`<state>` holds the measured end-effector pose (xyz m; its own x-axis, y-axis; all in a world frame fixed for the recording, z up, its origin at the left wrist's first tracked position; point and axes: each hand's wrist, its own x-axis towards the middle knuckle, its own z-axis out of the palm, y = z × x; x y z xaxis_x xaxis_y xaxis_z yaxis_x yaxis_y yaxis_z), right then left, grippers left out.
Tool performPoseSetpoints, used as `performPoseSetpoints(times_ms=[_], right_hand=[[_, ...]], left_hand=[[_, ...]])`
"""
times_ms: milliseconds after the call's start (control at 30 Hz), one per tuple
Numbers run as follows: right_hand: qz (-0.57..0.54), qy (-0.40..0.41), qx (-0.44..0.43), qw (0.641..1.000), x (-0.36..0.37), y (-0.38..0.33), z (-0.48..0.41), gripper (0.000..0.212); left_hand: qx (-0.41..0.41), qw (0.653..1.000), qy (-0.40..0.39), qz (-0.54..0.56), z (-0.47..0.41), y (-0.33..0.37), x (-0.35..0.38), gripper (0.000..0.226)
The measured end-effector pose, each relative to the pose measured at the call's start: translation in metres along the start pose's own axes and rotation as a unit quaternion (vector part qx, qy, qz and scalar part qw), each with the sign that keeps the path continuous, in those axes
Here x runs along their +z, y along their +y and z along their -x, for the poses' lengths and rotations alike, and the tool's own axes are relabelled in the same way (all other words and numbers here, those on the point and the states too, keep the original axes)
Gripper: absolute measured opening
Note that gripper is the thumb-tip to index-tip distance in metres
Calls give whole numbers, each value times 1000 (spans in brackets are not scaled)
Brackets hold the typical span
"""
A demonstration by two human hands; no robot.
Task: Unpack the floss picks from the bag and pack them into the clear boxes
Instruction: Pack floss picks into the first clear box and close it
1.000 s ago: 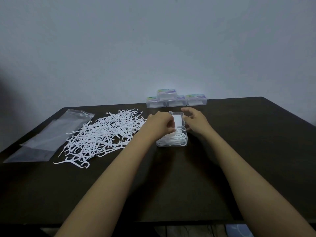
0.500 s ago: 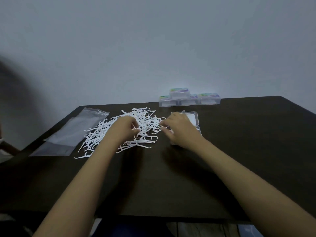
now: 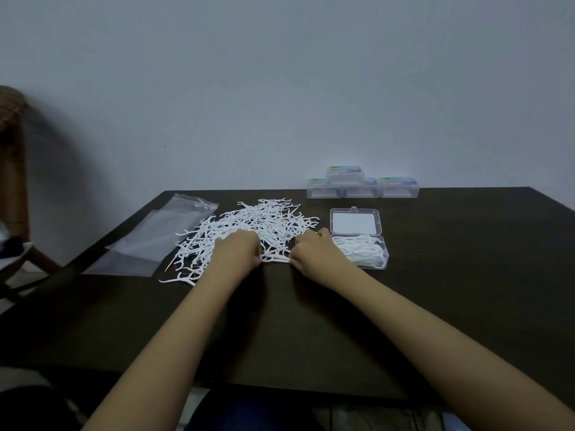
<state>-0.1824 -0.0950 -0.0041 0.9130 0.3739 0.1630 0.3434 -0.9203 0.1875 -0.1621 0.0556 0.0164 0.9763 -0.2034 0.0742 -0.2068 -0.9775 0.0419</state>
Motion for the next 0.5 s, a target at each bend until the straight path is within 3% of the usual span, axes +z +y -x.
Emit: performPoseSetpoints(times_ms=[100, 167, 267, 367, 433, 500], right_hand=[[4, 16, 10, 1000, -2, 0, 0, 26], [30, 75, 17, 997, 0, -2, 0, 12], [34, 82, 42, 995, 8, 3, -1, 35], [32, 130, 54, 990, 1, 4, 2, 28], [-24, 120, 58, 991, -11, 10, 3, 10], [-115, 86, 82, 986, -18, 26, 5, 18]], left_hand=[[20, 993, 21, -114, 3, 12, 3, 22], [36, 986, 31, -163, 5, 18, 4, 23], [44, 981, 37, -187, 8, 22, 5, 24], [41, 978, 46, -200, 11, 22, 2, 25], [48, 977, 54, -199, 12, 22, -2, 25], [66, 977, 61, -194, 13, 23, -5, 25]])
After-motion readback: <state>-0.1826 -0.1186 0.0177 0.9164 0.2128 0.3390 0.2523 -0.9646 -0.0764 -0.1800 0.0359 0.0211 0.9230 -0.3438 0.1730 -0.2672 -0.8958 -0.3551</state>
